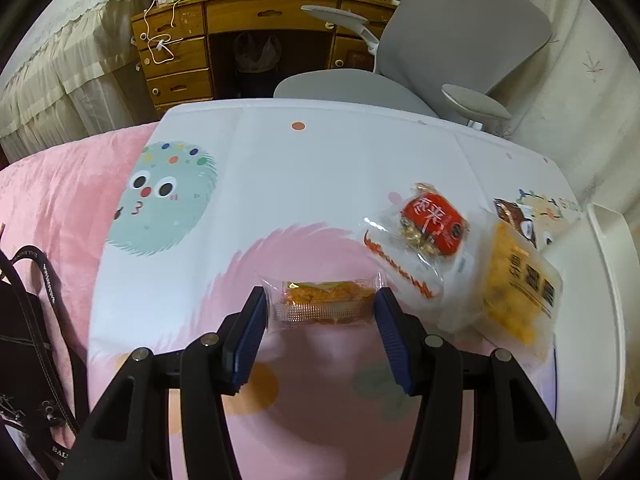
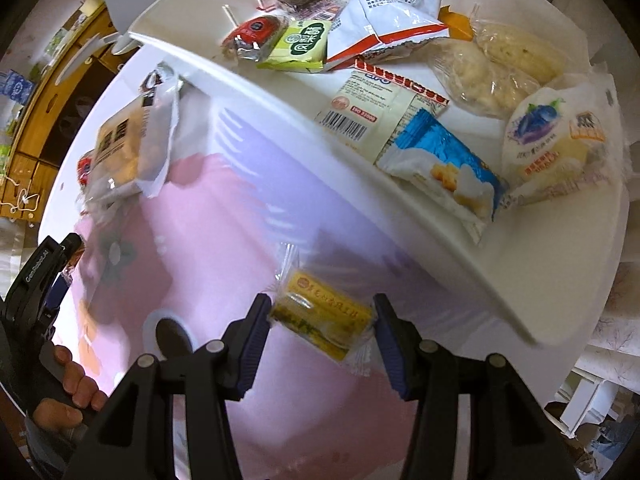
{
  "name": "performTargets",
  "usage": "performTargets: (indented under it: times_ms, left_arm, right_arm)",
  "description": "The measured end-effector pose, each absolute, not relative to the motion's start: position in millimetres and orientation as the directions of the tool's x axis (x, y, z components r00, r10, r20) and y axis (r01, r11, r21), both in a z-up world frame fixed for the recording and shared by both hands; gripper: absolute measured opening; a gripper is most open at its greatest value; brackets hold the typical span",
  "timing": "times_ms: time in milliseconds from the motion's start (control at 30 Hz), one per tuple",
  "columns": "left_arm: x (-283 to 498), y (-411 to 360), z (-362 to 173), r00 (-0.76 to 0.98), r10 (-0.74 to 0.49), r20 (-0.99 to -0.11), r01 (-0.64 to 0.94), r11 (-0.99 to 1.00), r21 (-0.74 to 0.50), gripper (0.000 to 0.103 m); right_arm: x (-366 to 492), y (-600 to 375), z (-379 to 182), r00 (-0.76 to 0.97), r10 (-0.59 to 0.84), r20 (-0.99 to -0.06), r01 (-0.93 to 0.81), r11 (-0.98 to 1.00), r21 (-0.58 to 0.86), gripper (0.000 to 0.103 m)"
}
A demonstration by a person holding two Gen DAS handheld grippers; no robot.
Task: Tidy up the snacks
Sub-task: 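Close the left tool on the orange cake while the right tool grips the yellow packet, then carry the orange cake with the left tool while the right tool carries the yellow packet to the tray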
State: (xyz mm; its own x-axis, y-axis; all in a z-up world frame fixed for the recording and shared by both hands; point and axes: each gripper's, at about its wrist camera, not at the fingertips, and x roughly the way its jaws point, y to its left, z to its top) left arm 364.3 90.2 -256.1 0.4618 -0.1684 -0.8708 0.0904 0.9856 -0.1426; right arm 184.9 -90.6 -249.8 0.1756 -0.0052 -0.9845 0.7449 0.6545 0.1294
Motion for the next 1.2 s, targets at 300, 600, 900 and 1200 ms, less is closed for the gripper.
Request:
performTargets:
  times_ms: [300, 600, 900, 1200]
  left_arm:
    - [314, 101, -231, 0.433, -0.206, -0.877, 0.149, 0.976, -0.156, 0.053]
    - [241, 122, -202, 0.391, -0.252, -0.885, 0.216, 0.96, -0.178, 0.053]
    - [182, 137, -168, 0.341, -0.306, -0.889, 0.275, 0.937, -0.217, 0.053]
    - [144, 116, -130, 0.308, -0.397, -0.864, 0.41, 0.876, -0.256, 0.054]
  right_arm:
    - [130, -75, -221, 0.277, 0.019, -0.961, 0.743, 0.629, 0.227, 0.052]
    - [79, -74, -187, 0.369, 0.055, -0.928, 0.703, 0.636, 0.317, 0.052]
    - [70, -77, -164, 0.428, 0.066, -0.901, 0.662, 0.656, 0.362, 0.052]
    - [61, -101, -146, 0.486, 0.069, -0.871, 0.626, 0.668, 0.402, 0.052]
